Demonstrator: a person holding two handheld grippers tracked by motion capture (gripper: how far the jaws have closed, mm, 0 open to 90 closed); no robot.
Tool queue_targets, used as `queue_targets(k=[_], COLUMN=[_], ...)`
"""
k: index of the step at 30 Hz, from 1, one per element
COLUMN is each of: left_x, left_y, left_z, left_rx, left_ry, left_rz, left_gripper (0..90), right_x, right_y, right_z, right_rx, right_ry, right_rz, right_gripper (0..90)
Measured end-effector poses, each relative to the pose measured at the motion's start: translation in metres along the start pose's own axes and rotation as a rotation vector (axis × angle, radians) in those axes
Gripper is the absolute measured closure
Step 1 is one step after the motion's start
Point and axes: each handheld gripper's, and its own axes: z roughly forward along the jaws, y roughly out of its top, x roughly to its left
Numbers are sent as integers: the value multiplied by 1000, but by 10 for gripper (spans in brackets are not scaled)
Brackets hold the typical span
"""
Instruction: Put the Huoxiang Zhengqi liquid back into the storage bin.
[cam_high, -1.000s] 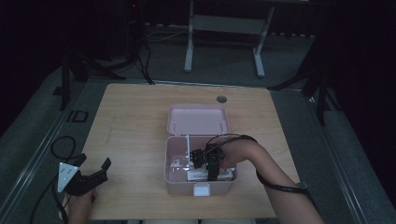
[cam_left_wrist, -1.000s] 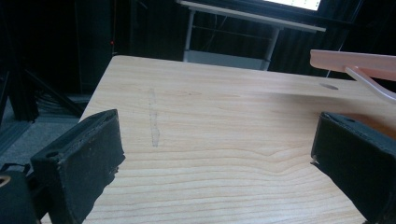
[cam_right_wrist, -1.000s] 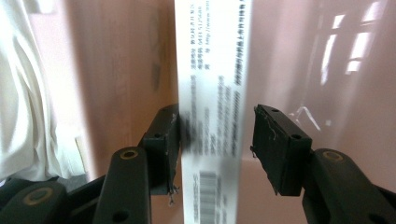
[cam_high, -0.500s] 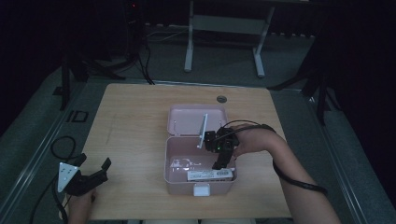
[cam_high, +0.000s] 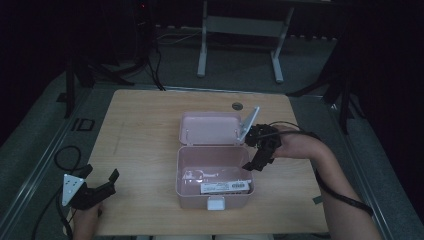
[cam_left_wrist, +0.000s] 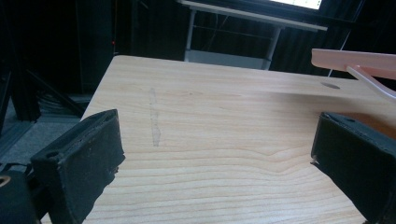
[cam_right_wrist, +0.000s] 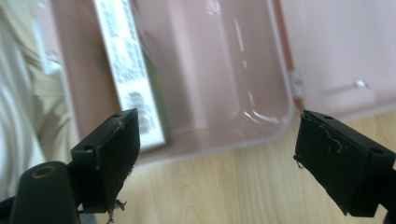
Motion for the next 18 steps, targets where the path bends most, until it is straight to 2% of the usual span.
queue_targets(k=[2,3,4,10,18], left_x=[0,0,0,0,0], left_y=[0,0,0,0,0], left_z=[0,0,0,0,0], left_rx=[2,1,1,1,1], left_ry=[-1,-1,-1,-1,-2], left_rz=[0,0,0,0,0], left_gripper=[22,22,22,22,22], right_x=[-4,-6,-9,-20,-32], right_y=[-7,-13,-17,-45,-84], right_z=[1,2,2,11,35], right_rx=[-7,-21,-27,-63,-119], right_ry=[-23,-55,-67,-112,-199], right_rz=[16,18,29,99,190], right_gripper=[138,138,138,137,136])
